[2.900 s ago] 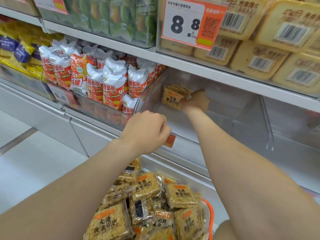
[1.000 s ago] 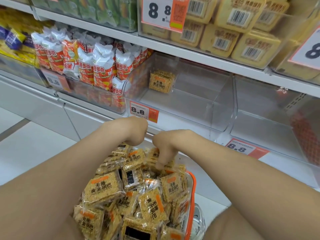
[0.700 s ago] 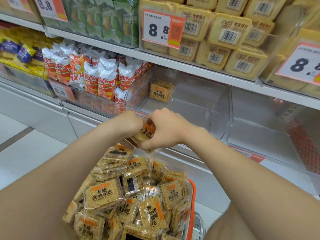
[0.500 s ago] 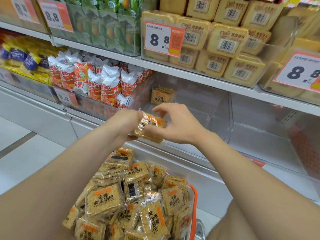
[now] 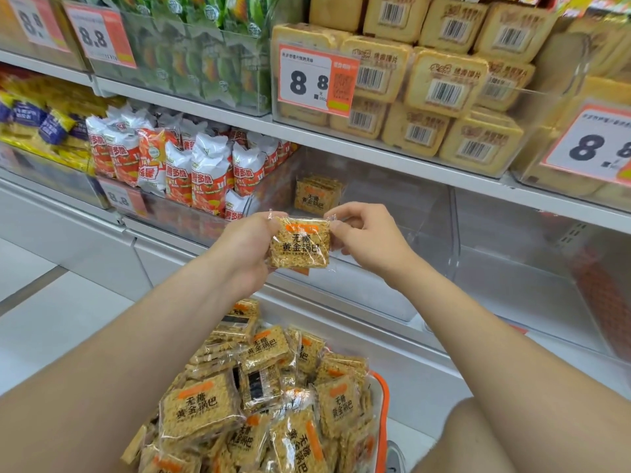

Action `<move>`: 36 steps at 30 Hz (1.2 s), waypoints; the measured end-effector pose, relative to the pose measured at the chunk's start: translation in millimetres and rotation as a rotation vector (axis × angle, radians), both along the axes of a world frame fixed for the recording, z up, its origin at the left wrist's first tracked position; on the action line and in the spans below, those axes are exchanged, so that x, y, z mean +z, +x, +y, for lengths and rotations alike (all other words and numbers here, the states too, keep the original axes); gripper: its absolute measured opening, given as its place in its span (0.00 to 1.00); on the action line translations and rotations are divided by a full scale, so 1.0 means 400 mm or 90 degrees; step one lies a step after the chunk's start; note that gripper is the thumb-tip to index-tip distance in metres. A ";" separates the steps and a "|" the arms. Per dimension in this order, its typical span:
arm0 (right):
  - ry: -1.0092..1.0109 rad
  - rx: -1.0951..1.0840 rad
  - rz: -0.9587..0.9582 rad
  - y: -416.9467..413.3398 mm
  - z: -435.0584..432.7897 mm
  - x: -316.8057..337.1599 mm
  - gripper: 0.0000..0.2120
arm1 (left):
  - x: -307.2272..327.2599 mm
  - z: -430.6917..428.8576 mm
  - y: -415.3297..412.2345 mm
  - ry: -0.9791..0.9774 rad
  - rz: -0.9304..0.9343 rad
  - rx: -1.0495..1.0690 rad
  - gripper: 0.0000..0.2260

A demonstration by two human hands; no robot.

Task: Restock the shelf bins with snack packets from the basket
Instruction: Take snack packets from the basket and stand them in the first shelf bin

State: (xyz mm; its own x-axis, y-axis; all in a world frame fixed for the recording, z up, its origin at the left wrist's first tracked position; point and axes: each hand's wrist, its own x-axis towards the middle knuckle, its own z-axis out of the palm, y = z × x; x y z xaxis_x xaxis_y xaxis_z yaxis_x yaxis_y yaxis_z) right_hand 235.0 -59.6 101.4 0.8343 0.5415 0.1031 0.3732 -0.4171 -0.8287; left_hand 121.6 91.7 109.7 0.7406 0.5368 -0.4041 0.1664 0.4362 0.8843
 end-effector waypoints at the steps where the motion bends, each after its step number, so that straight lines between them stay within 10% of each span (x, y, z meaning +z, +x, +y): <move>1: 0.013 -0.007 0.011 0.003 0.002 -0.002 0.08 | 0.004 -0.002 0.003 -0.008 -0.005 0.004 0.12; 7: 0.092 -0.002 0.178 0.019 0.019 -0.002 0.09 | 0.003 -0.005 0.016 0.044 -0.021 -0.065 0.10; 13: 0.204 -0.204 0.164 0.116 0.072 -0.041 0.10 | -0.025 0.035 0.039 0.479 0.095 -0.064 0.16; 19: -0.015 -0.243 0.064 0.186 0.131 -0.116 0.11 | -0.061 0.056 0.057 0.942 0.185 -0.181 0.10; 36: -0.130 -0.387 -0.078 0.273 0.295 -0.133 0.18 | -0.127 0.077 0.088 0.992 0.137 -0.248 0.14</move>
State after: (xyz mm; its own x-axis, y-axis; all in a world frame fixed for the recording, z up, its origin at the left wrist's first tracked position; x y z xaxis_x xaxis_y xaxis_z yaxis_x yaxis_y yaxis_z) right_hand 344.3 58.4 48.1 0.9869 -0.0041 0.1614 0.1077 -0.7284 -0.6766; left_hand 156.8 122.5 59.0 0.9272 0.3061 0.2158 0.2188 -0.9105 0.3510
